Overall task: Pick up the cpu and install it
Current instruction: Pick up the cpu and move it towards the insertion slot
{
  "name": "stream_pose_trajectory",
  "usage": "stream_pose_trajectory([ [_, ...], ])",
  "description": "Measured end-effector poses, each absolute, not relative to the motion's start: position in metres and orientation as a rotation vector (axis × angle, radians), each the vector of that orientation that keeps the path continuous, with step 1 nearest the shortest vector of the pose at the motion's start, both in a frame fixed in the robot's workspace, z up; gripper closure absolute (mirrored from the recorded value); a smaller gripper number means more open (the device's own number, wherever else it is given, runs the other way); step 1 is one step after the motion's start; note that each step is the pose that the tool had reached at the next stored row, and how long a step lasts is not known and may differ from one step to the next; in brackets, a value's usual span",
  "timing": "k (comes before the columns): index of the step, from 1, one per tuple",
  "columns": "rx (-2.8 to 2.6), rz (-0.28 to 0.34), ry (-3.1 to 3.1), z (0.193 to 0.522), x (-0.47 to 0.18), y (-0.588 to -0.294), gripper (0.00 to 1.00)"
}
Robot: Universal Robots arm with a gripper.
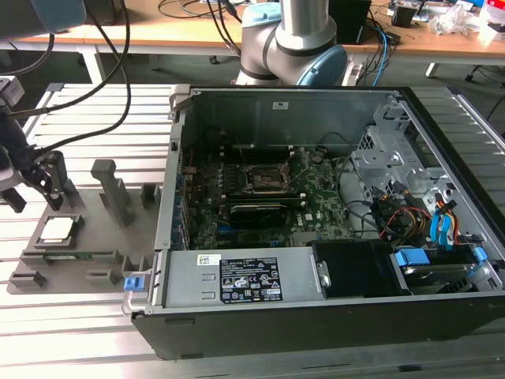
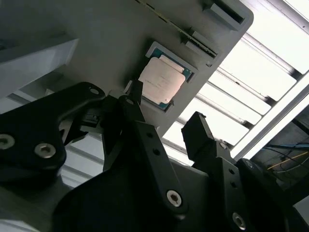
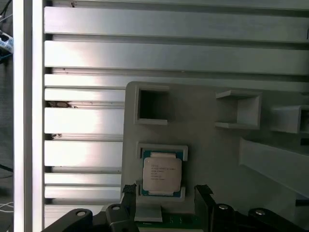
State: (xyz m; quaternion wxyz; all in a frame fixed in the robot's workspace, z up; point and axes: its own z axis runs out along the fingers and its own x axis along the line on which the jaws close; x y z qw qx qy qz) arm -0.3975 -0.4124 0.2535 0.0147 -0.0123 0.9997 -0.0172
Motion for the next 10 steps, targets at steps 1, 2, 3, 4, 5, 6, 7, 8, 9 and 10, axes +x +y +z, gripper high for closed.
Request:
stream_pose_trajectory([
  [1,-0.038,-0.054,3.112,0.252,-0.398,-0.413,0.40],
  [2,-0.038,-0.054,3.112,0.251,-0.398,-0.413,0.40],
  [3,-0.038,-0.054,3.112,0.250,-0.398,-0.413,0.40],
  [4,-0.038,-0.054,3.112,0.250,-0.398,-0.413,0.40],
  [5,-0.038,-0.054,3.112,0.246,-0.398,-0.413,0.40],
  [6,-0.038,-0.054,3.112,0.240,-0.398,-0.413,0.40],
  [7,-0.038,-0.054,3.112,0.233,-0.398,-0.413,0.40],
  [8,-0.038,-0.054,3.112,0.231,-0.398,-0.413,0.40],
  [9,-0.038,-0.054,3.112,0.230,-0.398,-0.413,0.40],
  [10,-0.038,-0.054,3.112,0.227,-0.398,-0.413,0.40],
])
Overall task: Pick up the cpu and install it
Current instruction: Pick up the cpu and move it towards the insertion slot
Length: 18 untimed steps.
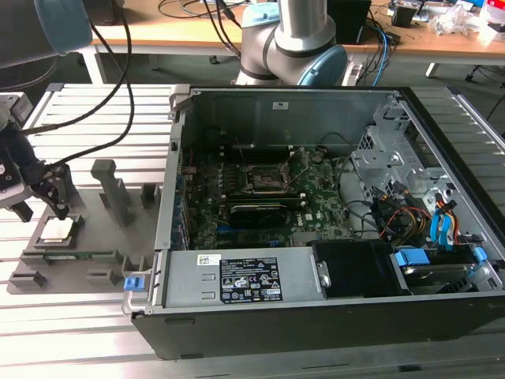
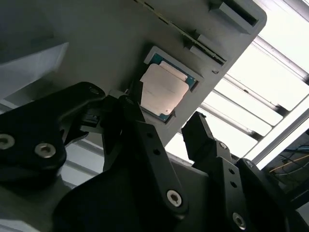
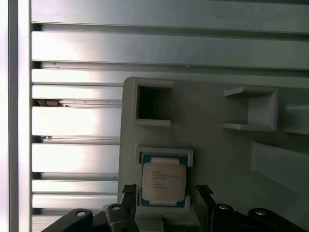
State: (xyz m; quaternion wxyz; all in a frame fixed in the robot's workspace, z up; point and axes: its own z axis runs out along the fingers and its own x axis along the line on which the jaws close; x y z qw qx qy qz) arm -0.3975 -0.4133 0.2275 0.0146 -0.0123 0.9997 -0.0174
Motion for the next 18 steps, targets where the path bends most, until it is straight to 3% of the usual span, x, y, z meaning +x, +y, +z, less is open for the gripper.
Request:
stream_pose_trajectory([
  [7,-0.040,-0.063,3.112,0.201,-0.393,-0.413,0.40],
  [18,-0.064,-0.054,3.111,0.191,-0.395,-0.413,0.40],
])
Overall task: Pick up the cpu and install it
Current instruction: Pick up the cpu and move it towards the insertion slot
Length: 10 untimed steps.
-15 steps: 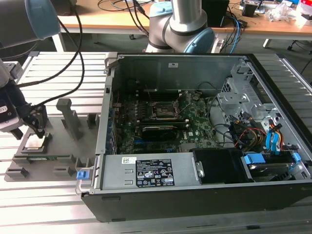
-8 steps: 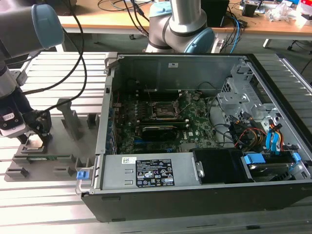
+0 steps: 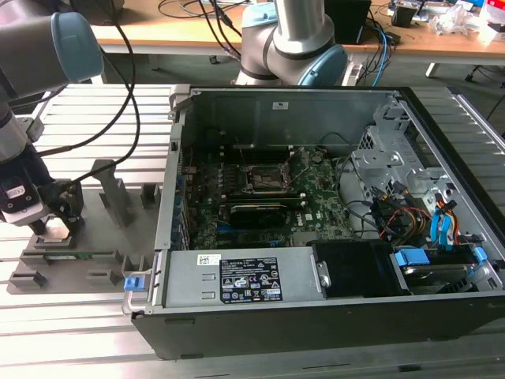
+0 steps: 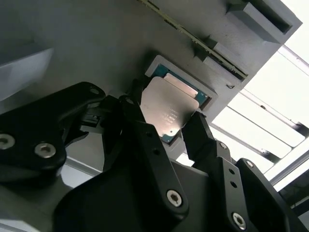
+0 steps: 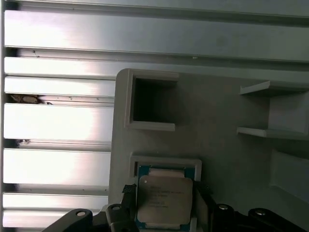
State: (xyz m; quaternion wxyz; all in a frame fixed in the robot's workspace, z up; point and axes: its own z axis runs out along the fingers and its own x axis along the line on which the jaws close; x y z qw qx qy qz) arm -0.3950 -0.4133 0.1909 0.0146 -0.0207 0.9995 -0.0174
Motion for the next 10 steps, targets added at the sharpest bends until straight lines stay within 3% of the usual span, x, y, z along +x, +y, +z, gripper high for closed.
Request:
stream_pose_trajectory([
  [6,-0.065,-0.054,3.111,0.1890,-0.3950,-0.4133,0.40],
  [10,-0.065,-0.054,3.111,0.1891,-0.3950,-0.4133,0.45],
])
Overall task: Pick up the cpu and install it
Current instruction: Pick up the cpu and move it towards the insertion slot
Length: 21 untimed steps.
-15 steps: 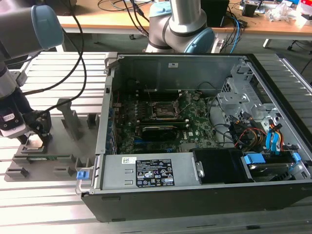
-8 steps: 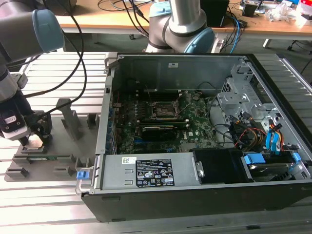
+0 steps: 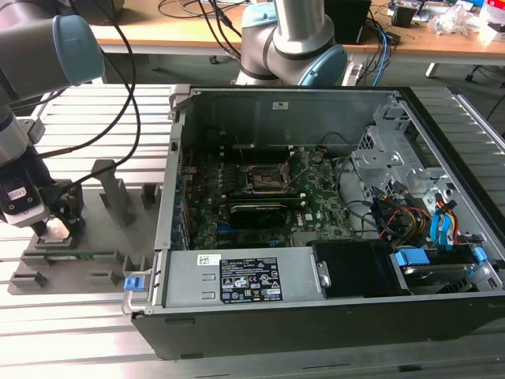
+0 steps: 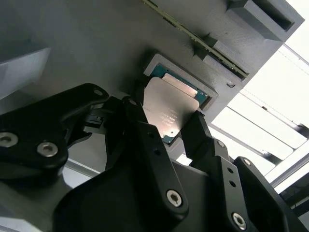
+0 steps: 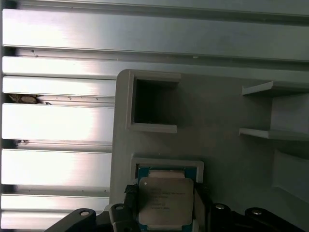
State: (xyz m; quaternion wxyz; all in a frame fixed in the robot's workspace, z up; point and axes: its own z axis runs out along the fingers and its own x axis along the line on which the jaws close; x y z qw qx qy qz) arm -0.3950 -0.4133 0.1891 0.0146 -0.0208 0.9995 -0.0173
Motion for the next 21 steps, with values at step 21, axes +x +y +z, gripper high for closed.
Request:
stream_pose_trajectory([
  [21,-0.065,-0.053,3.111,0.1969,-0.3950,-0.4133,0.45],
])
